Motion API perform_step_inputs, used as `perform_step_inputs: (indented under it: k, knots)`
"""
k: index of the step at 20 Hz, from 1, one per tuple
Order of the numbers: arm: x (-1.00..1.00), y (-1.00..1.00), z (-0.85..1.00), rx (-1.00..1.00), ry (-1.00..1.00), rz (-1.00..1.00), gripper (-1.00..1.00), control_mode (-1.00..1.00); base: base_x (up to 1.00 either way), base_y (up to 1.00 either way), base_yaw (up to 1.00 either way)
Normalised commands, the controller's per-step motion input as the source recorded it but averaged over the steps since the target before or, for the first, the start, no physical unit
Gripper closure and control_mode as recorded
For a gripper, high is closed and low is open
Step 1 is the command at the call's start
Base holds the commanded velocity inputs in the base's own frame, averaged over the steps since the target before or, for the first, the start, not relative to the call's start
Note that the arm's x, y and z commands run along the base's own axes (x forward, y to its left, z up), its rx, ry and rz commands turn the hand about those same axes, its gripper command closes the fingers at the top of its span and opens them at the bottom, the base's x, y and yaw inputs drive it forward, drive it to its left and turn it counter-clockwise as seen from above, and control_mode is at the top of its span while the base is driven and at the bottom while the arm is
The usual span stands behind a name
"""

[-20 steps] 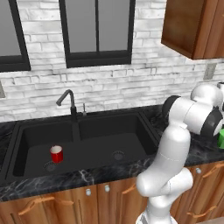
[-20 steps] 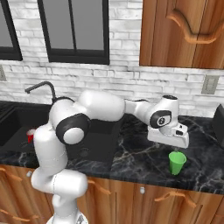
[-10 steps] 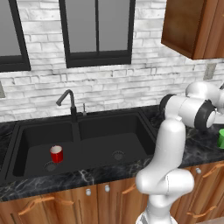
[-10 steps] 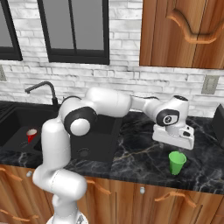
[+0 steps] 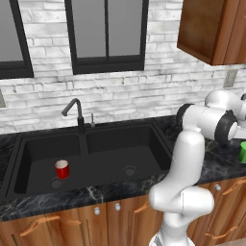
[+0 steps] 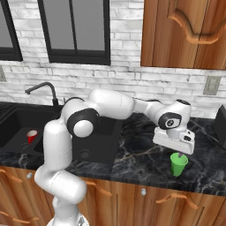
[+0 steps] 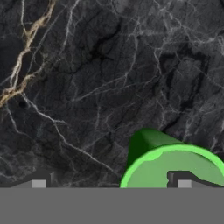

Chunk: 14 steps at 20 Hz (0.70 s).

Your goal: Place the mug in the left basin and the cup in the right basin of the sink.

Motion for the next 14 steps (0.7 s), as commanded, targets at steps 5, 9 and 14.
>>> perform_step_inputs:
  k: [5, 9, 14]
  knots:
    - [-0.01, -0.02, -0.07, -0.01, 0.0, 0.01, -1.0, -1.0, 0.0, 0.0, 0.0]
    - [0.03, 0.0, -0.04, 0.0, 0.0, 0.0, -1.0, -1.0, 0.0, 0.0, 0.0]
    - [0.01, -0.04, -0.14, 0.0, 0.0, 0.0, -1.0, -1.0, 0.0, 0.0, 0.0]
